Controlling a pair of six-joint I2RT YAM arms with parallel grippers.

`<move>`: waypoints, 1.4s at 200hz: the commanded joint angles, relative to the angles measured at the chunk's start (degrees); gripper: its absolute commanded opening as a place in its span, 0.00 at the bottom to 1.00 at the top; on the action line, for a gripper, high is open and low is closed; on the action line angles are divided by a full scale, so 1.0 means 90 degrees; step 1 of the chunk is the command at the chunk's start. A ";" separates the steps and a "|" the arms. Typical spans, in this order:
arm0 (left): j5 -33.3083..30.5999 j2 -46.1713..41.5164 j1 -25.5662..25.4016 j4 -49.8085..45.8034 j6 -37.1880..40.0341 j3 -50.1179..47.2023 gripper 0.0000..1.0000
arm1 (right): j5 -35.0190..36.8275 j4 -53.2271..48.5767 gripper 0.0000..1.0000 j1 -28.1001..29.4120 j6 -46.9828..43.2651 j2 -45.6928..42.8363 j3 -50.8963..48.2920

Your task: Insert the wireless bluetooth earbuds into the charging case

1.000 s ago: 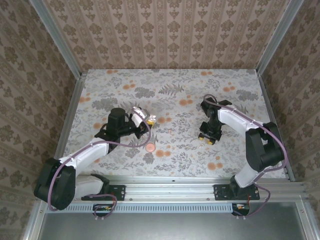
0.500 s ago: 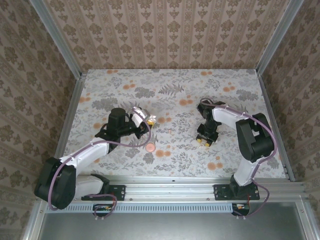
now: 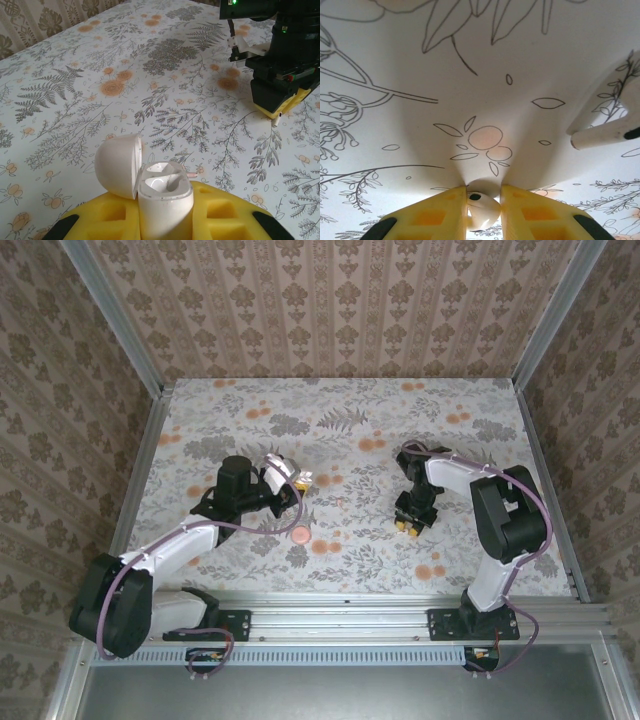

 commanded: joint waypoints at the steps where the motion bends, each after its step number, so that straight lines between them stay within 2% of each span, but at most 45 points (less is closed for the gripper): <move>1: 0.0024 0.0023 -0.0033 -0.0036 0.0097 0.0038 0.06 | -0.0084 0.0211 0.22 0.0043 0.0172 0.0031 -0.0278; 17: 0.0012 0.0030 -0.0035 -0.0049 0.0080 0.0038 0.06 | -0.0076 0.0253 0.22 0.0042 0.0205 -0.0159 -0.0336; 43: 0.0027 0.0054 -0.0045 -0.0051 0.0072 0.0047 0.06 | -0.0107 0.0169 0.30 0.0043 0.0254 -0.0379 -0.0366; 72: 0.0030 0.0049 -0.0053 -0.0055 0.0069 0.0047 0.06 | -0.0206 0.0254 0.32 0.0044 0.0477 -0.0529 -0.0422; 110: 0.0033 0.0054 -0.0062 -0.0026 0.0052 0.0047 0.06 | -0.0245 0.0233 0.30 0.0115 0.0501 -0.0425 -0.0414; 149: 0.0034 0.0058 -0.0062 -0.0014 0.0052 0.0057 0.06 | -0.0206 0.0314 0.24 0.0163 0.0549 -0.0387 -0.0416; 202: 0.0034 0.0025 -0.0062 -0.0066 0.0042 0.0057 0.06 | 0.0165 0.0201 0.20 0.0172 0.0226 -0.0344 -0.0248; 244: 0.0061 0.0092 -0.0062 0.0086 -0.0129 -0.0026 0.06 | 0.0467 0.0519 0.18 0.0236 -0.0056 -0.0991 -0.0374; 280: 0.0239 0.0291 -0.0081 0.0654 -0.0443 -0.0219 0.06 | 0.0460 0.1378 0.19 0.0491 -0.0384 -0.1778 -0.0618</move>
